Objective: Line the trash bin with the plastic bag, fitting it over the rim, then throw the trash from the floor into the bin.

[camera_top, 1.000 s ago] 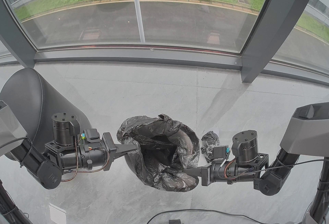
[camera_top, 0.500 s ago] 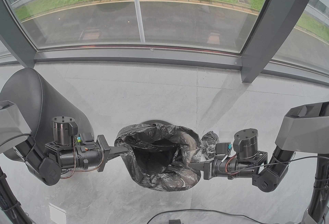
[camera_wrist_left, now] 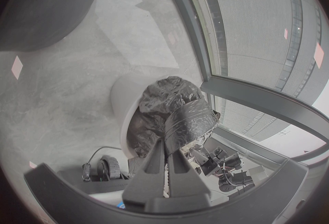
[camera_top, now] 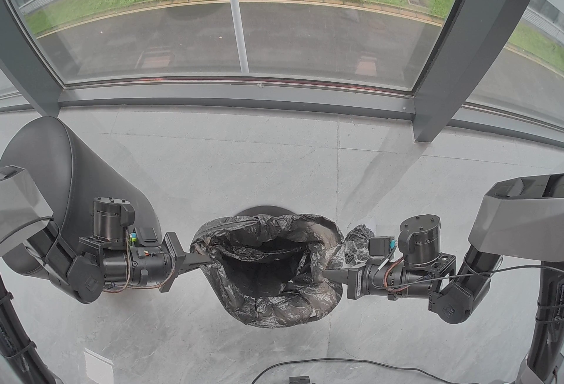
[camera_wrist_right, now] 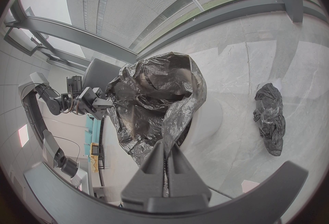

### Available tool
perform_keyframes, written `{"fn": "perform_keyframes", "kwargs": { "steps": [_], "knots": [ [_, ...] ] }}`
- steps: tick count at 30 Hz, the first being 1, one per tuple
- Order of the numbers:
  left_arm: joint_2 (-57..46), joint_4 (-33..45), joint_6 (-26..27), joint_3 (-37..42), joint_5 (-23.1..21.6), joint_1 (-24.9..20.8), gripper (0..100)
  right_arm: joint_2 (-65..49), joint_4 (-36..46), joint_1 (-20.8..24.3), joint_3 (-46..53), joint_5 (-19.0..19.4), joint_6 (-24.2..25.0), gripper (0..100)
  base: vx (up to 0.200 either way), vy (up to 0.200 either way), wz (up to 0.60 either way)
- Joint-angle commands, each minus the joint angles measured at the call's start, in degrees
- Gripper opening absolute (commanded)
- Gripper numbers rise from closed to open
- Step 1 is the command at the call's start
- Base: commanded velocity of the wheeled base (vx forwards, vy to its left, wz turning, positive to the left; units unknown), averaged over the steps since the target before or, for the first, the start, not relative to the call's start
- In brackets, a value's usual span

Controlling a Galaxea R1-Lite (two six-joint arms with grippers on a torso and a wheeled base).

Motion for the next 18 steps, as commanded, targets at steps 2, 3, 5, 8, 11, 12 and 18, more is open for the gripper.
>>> {"fn": "perform_keyframes", "kwargs": {
  "steps": [2, 3, 5, 8, 11, 12, 18],
  "knots": [
    [1.5, 0.2, 0.5, -3.5, 0.0, 1.3, 0, 0.6, 0.0, -0.3, -1.0, 0.0, -0.2, 0, 0.000, 0.000, 0.00],
    [1.9, 0.2, 0.7, -4.0, 0.0, 1.2, 0, 0.6, -0.1, -0.4, -1.0, -0.1, -0.3, 0, 0.000, 0.000, 0.00],
    [2.7, 0.3, 1.0, -4.9, 0.0, 1.2, 0, 0.7, -0.1, -0.7, -1.1, 0.0, -1.0, 0, 0.000, 0.000, 0.00],
    [4.0, 0.2, 1.0, -5.8, 0.0, 1.3, 0, 0.6, -0.1, -0.6, -1.1, 0.0, -1.2, 0, 0.000, 0.000, 0.00],
    [4.7, 0.3, 1.0, -6.2, 0.0, 1.5, 0, 0.6, -0.1, -0.6, -1.0, -0.1, -1.3, 0, 0.000, 0.000, 0.00],
    [4.8, 0.3, 1.0, -6.3, 0.0, 1.7, 0, 0.6, -0.1, -0.6, -1.0, -0.1, -1.3, 0, 0.000, 0.000, 0.00],
    [4.9, 0.4, 1.1, -5.9, 0.0, 2.6, 0, 0.2, -0.1, -1.3, -1.3, -0.2, -2.0, 0, 0.000, 0.000, 0.00]
  ]
}}
